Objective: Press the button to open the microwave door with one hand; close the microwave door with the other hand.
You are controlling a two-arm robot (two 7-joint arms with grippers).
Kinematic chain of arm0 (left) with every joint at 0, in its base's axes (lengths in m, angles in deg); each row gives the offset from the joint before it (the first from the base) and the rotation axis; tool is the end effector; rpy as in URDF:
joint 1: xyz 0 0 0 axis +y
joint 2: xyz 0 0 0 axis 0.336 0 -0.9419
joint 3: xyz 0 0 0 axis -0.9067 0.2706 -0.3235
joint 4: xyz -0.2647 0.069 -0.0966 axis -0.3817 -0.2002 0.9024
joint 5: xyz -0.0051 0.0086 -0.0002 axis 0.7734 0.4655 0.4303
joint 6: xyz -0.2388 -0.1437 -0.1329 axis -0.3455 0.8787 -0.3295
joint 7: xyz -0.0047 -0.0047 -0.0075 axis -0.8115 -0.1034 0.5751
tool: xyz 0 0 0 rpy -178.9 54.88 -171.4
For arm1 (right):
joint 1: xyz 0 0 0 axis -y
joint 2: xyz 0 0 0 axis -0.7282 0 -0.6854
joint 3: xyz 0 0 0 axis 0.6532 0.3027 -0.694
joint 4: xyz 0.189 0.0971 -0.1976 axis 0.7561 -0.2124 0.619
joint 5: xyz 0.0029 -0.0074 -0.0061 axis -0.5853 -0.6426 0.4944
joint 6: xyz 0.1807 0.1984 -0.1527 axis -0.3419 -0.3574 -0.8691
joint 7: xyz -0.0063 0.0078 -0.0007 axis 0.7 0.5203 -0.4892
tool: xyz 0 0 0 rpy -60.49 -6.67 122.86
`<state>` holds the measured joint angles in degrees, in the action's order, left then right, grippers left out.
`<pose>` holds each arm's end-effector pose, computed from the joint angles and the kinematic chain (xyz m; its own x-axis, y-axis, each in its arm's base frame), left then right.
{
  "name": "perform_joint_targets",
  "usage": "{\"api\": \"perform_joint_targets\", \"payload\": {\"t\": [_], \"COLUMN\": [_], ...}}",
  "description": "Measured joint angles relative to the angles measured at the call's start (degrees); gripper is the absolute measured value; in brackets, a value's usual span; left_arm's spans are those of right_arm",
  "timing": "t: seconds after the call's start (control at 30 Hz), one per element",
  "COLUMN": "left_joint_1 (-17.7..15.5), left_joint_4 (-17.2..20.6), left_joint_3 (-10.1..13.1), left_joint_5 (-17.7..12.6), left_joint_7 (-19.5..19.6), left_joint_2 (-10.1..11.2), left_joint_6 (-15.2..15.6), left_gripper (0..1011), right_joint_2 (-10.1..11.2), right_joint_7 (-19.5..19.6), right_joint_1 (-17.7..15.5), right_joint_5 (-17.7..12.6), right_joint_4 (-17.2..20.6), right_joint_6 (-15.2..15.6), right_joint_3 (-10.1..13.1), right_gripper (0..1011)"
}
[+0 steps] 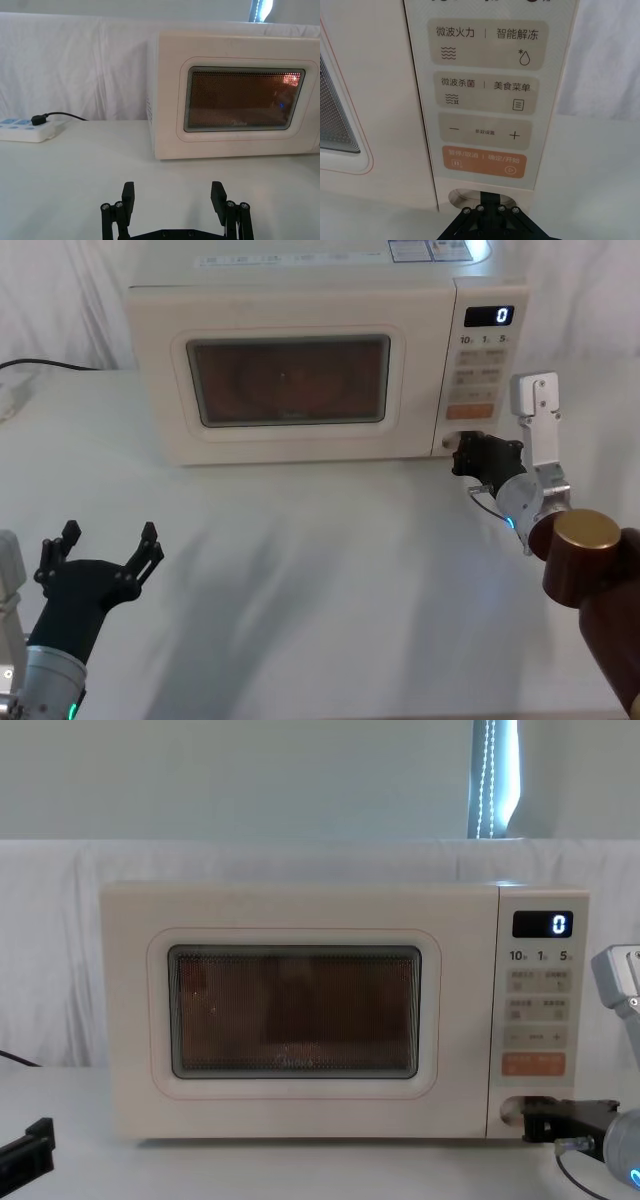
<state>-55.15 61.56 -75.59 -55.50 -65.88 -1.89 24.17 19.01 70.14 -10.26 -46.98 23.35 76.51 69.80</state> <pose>0.2530 0.0374 -0.2851 0.1245 0.9917 -0.0326 -0.9921 0.1239 -0.0175 0.4767 0.0174 -0.3069 0.2117 -0.9771 0.0208 0.9702 0.2075 -0.1255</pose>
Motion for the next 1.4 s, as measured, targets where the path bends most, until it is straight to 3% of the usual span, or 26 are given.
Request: {"api": "perform_joint_targets", "payload": {"t": [0.47, 0.8, 1.4], "left_joint_1": [0.00, 0.00, 0.00], "left_joint_4": [0.00, 0.00, 0.00], "left_joint_3": [0.00, 0.00, 0.00], "left_joint_5": [0.00, 0.00, 0.00], "left_joint_7": [0.00, 0.00, 0.00], "left_joint_2": [0.00, 0.00, 0.00], "left_joint_6": [0.00, 0.00, 0.00], "left_gripper": [1001, 1001, 1001], "right_joint_2": [-0.33, -0.28, 0.64], "right_joint_7": [-0.13, -0.34, -0.27], "right_joint_1": [1.04, -0.03, -9.08], "right_joint_5": [0.14, 0.09, -0.04], "right_joint_4": [-1.93, -0.56, 13.93], "right_joint_6": [-0.80, -0.32, 4.13], "right_joint_3": [-0.01, 0.08, -0.57], "right_gripper": [0, 0, 0]}}
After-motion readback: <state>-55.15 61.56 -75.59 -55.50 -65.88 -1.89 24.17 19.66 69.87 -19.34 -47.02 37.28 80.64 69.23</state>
